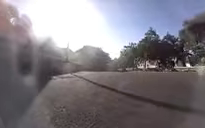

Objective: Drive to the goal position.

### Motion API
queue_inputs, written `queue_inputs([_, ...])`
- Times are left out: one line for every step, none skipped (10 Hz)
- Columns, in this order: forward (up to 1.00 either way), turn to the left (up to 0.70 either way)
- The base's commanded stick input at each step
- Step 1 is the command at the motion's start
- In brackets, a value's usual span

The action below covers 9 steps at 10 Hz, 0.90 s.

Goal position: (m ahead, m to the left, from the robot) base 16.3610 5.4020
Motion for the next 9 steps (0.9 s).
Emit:
queue_inputs([0.70,0.00])
queue_inputs([0.70,0.00])
queue_inputs([0.70,0.00])
queue_inputs([0.69,0.00])
queue_inputs([0.60,0.00])
queue_inputs([0.52,0.00])
queue_inputs([0.50,0.00])
queue_inputs([0.50,0.00])
queue_inputs([0.50,0.06])
